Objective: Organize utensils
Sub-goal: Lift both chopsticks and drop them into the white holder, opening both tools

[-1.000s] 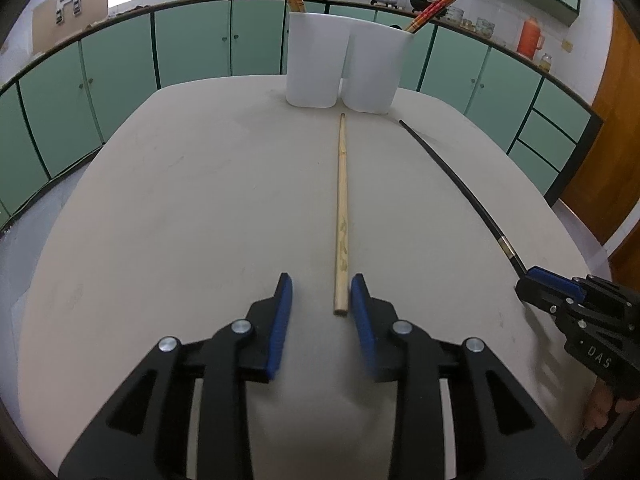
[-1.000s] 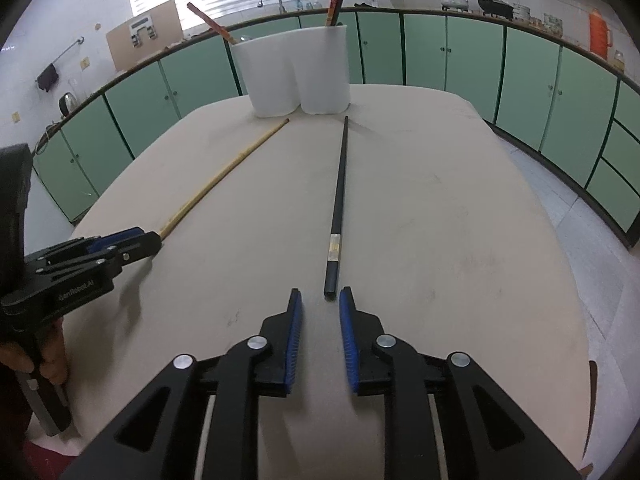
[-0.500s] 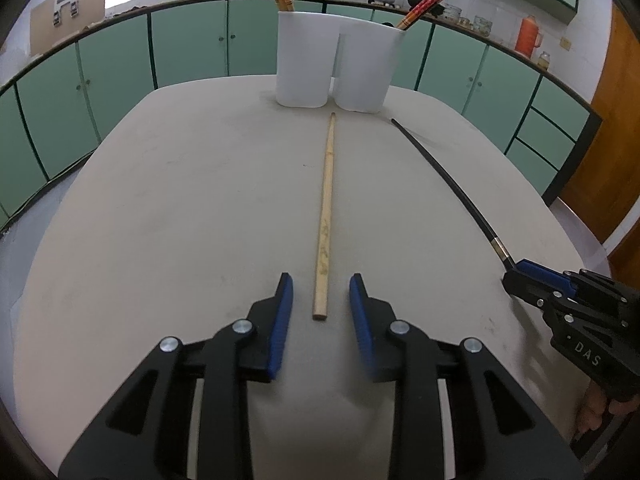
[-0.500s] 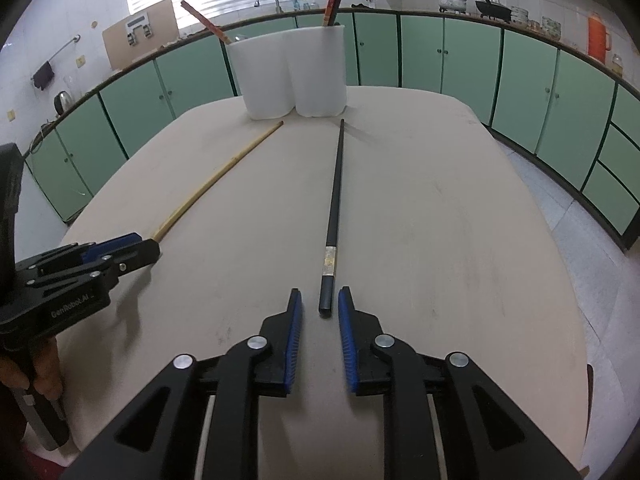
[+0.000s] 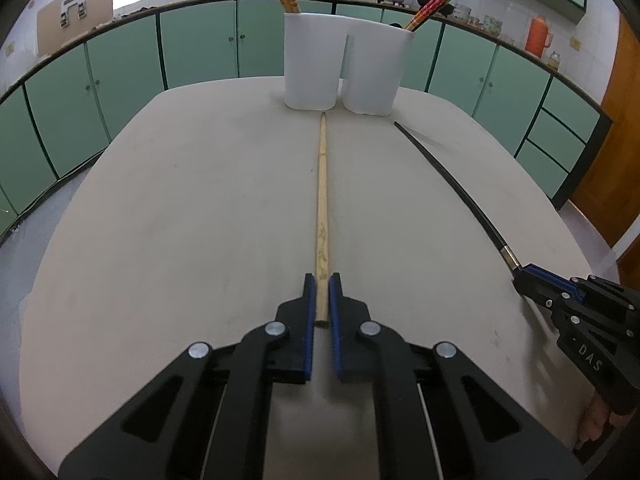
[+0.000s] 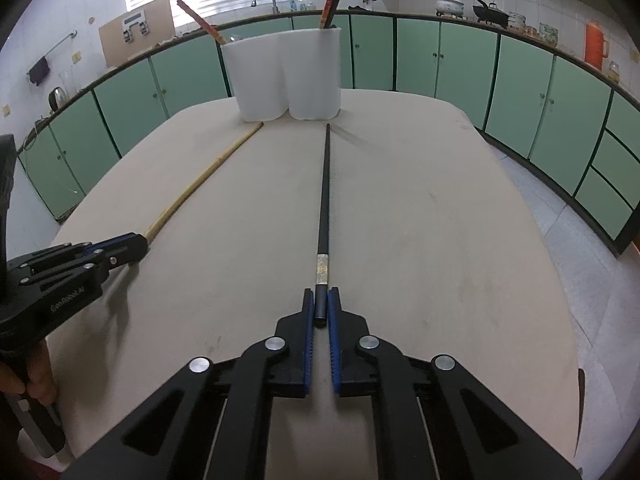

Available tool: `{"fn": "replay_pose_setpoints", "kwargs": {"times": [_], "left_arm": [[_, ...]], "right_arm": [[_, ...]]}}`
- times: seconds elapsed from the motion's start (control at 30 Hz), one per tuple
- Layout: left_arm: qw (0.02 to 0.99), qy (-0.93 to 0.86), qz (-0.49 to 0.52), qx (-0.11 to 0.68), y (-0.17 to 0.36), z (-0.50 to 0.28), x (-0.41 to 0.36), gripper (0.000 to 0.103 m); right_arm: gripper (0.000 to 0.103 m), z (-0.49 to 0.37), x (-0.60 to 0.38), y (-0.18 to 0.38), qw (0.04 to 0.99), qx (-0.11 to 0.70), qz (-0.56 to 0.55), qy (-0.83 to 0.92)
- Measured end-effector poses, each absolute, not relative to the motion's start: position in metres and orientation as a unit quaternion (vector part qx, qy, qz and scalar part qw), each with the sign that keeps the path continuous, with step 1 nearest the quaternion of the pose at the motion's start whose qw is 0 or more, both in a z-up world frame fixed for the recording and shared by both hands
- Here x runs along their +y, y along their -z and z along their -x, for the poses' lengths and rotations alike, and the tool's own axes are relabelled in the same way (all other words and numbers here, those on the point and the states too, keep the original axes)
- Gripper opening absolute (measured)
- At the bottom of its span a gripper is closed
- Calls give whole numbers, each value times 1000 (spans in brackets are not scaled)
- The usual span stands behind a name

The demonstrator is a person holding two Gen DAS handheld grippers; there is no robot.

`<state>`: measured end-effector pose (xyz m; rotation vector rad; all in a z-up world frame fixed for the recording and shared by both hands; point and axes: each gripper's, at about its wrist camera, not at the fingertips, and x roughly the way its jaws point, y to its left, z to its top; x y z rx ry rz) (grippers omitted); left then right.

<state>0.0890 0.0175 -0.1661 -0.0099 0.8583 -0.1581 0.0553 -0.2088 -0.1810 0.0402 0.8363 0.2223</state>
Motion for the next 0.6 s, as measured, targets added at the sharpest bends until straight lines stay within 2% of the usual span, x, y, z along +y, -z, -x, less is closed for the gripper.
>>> {"fn": "replay_pose_setpoints", "kwargs": {"times": [0.27, 0.6], "left_arm": [[920, 81, -24, 383, 132, -75, 20, 6], [957, 87, -26, 276, 46, -60, 23, 6]], "right_arm": [[7, -48, -222, 147, 923, 368, -27, -111], [6, -50, -235, 70, 949, 286, -17, -129]]}}
